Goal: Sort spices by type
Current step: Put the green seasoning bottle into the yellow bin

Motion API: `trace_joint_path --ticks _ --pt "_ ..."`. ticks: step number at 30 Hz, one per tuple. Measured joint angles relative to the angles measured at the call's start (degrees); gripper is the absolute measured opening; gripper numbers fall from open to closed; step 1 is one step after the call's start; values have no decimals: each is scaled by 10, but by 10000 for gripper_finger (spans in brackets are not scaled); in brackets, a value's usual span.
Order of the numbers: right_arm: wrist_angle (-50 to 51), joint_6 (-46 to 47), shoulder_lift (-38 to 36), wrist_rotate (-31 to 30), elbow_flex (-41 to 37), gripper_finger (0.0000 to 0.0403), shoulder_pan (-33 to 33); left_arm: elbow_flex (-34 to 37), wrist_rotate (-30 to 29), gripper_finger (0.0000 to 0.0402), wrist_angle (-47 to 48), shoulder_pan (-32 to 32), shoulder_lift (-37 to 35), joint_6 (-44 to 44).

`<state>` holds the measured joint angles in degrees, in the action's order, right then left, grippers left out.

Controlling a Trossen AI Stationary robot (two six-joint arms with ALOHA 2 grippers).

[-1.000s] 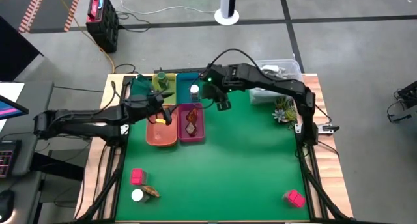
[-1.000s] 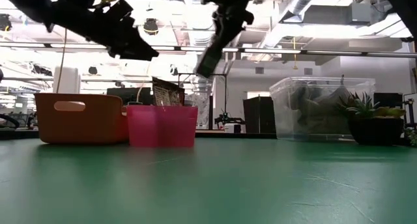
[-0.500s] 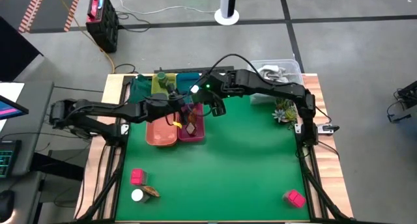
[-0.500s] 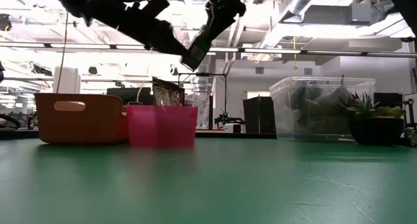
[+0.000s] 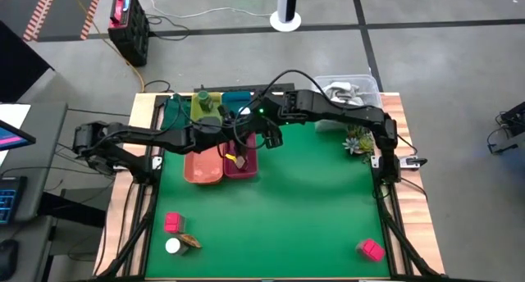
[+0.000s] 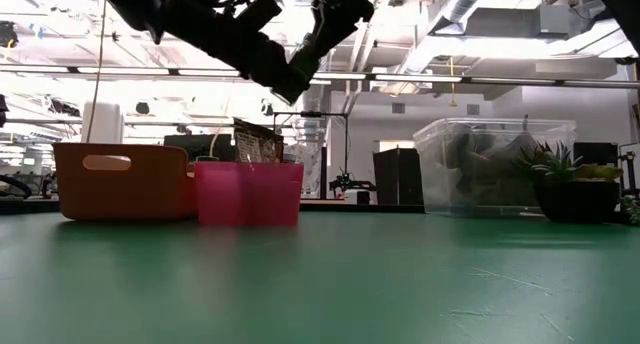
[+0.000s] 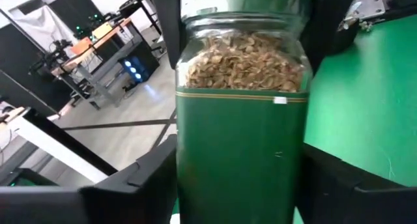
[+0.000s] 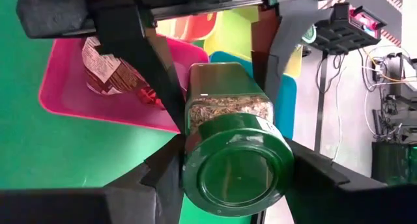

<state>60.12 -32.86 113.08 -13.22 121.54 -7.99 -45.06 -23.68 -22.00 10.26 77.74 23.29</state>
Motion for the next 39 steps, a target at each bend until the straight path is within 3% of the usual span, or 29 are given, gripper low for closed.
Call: trace_joint_path --ticks 4,10,16,24,30,35,39 --pt "3 3 1 0 0 233 0 0 6 196 -5 0 0 0" --pt "9 31 2 0 0 276 -1 0 10 196 -15 0 0 -8" --pt "30 34 -33 -3 -1 282 -12 12 6 196 -22 1 -1 -21" --pt "78 119 -48 5 -8 285 -71 76 -28 196 -59 2 -25 -48" --pt "-41 135 -48 29 -69 285 -101 162 -48 201 -158 15 -83 -65" --pt "-241 136 -50 91 -133 285 -103 226 -71 211 -189 26 -116 -69" --pt "-372 136 -49 104 -175 286 -98 266 -76 201 -210 45 -131 -72"
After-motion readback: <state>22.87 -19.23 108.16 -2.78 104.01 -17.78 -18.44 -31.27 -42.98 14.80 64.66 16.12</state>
